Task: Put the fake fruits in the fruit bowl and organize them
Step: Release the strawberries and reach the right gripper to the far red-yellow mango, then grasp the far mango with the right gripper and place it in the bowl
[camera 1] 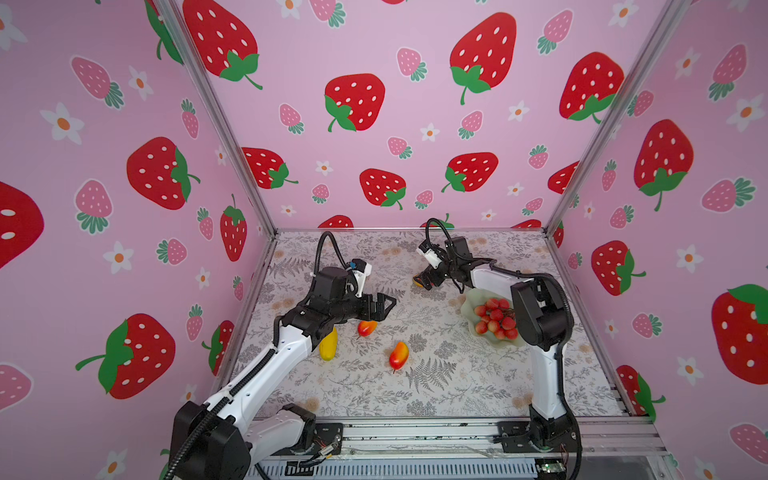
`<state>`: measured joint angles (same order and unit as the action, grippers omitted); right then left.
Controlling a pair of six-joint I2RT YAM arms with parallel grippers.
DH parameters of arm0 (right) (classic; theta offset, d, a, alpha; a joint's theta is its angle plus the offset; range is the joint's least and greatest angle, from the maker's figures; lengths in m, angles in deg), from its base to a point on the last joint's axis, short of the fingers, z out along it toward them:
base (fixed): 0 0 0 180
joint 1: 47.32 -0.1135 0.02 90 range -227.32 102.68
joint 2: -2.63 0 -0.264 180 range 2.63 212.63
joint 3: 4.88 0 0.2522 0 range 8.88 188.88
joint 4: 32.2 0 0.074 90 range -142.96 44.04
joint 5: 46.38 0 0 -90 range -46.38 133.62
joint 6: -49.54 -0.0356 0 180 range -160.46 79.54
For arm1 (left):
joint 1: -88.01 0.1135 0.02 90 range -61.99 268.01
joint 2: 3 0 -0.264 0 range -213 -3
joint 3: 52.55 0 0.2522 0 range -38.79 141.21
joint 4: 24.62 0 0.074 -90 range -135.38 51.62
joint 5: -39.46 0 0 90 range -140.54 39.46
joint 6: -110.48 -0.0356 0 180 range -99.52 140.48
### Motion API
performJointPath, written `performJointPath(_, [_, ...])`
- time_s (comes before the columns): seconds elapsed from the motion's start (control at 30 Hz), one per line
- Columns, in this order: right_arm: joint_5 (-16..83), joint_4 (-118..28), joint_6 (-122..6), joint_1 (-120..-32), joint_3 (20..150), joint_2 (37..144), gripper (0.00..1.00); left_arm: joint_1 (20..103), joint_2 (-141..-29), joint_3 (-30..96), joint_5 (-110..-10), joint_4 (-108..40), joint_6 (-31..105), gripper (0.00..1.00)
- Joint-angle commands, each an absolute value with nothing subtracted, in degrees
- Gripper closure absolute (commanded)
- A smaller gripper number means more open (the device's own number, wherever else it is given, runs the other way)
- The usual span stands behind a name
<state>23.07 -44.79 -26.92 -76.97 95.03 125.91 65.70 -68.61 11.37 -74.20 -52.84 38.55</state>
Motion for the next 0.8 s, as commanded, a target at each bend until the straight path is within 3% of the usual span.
performJointPath(0.0, [23.6,-48.3,-24.9,-77.7,97.0,128.0,0.02,66.1,-68.1,11.3,-75.3,-53.5,38.3,0.01])
performJointPath(0.27, [22.9,-51.7,-25.1,-77.7,99.0,130.1,0.1,66.1,-67.5,11.2,-75.1,-53.6,37.9,0.01])
performJointPath(0.5, [22.6,-52.3,-25.9,-77.8,98.4,129.9,0.33,66.1,-68.0,10.8,-75.1,-53.2,38.1,0.01])
performJointPath(0.77, [21.9,-52.1,-26.6,-77.9,96.2,127.6,0.41,66.0,-67.5,10.4,-74.7,-53.3,38.1,0.01])
